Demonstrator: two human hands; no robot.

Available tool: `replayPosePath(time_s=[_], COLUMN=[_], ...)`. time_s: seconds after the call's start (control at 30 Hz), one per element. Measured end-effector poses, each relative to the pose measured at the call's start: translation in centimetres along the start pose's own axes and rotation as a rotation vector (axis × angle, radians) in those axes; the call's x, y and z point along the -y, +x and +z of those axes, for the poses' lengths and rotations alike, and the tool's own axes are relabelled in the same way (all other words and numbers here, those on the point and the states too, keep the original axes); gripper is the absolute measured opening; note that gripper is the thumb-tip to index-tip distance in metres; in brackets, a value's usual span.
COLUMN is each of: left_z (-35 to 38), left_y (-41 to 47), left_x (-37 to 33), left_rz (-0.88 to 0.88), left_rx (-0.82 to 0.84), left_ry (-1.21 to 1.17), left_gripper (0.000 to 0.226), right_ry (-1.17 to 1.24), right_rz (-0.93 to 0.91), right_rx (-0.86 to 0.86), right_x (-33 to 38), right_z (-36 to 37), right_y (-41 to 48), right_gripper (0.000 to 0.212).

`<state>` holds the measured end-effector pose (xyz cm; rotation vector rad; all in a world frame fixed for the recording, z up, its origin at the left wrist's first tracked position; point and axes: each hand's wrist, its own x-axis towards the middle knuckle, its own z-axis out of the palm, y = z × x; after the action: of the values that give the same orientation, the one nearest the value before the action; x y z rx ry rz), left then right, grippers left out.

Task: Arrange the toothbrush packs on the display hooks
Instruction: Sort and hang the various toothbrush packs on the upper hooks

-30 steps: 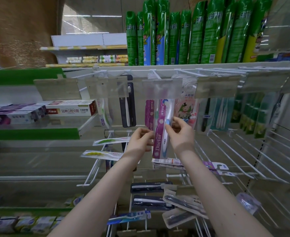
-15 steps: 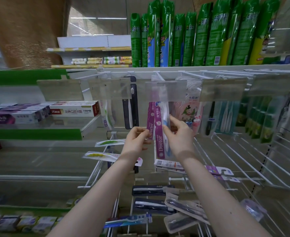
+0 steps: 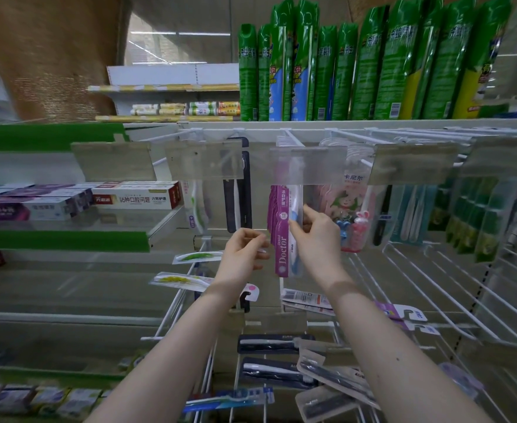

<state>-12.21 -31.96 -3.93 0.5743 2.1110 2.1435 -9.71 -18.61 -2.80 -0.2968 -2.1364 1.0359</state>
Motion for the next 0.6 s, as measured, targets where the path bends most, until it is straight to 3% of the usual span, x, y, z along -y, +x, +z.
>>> replayPosePath(time_s=[0.1, 0.23, 0.6], left_z=[-0.3, -0.6, 0.3], left_y=[-0.1, -0.5, -2.8], left_x=[0.0, 0.2, 2.4], left_rz=[0.001, -0.003, -0.062], left_rx=[0.002, 0.018, 0.097], left_ry=[-0.011, -0.035, -0.01], left_gripper=[0.008, 0.009, 0.016], right_ry=[-0.019, -0.093, -0.181], right_rz=[0.027, 0.074, 0.17], right_rx=[0.006, 0.005, 0.009], right_x=[0.0, 0.2, -0.4], right_z=[0.1, -0.1, -1.8], right_y=[-0.2, -1.2, -5.5], right_gripper=[0.03, 0.057, 0.04])
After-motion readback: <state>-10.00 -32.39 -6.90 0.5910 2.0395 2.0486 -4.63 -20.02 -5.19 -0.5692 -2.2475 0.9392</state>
